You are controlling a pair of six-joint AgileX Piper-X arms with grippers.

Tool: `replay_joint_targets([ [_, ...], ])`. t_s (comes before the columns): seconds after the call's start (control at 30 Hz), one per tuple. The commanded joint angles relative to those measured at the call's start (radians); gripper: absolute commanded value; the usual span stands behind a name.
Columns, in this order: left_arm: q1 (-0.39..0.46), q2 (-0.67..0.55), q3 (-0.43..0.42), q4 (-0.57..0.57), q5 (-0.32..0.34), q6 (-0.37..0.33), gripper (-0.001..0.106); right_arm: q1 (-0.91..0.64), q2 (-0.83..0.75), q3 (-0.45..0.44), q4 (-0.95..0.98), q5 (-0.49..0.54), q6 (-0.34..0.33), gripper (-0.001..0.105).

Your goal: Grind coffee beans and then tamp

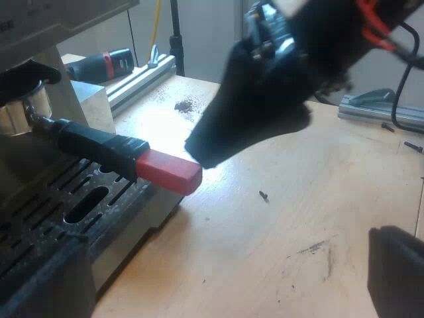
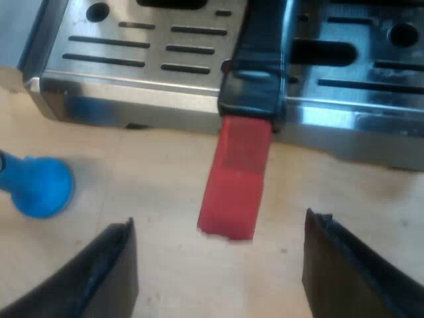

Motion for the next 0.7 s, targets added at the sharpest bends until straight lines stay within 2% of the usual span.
replay_joint_targets([
  [0.03,-0.006,-0.001,0.008,-0.004,-0.01,0.0,0.085,-0.02,0.027,-0.012,0.005,-0.011,-0.021,0.057],
  [0.17,-0.006,-0.001,0.008,-0.004,-0.01,0.0,0.085,-0.051,0.066,-0.012,-0.014,-0.031,-0.021,0.057],
  [0.53,-0.006,-0.001,0.008,-0.004,-0.002,0.0,0.085,-0.14,0.171,-0.012,-0.123,-0.075,-0.121,0.056],
  [0.7,-0.006,-0.001,0.008,-0.004,-0.002,0.0,0.085,-0.157,0.204,-0.012,-0.152,-0.083,-0.124,0.056],
])
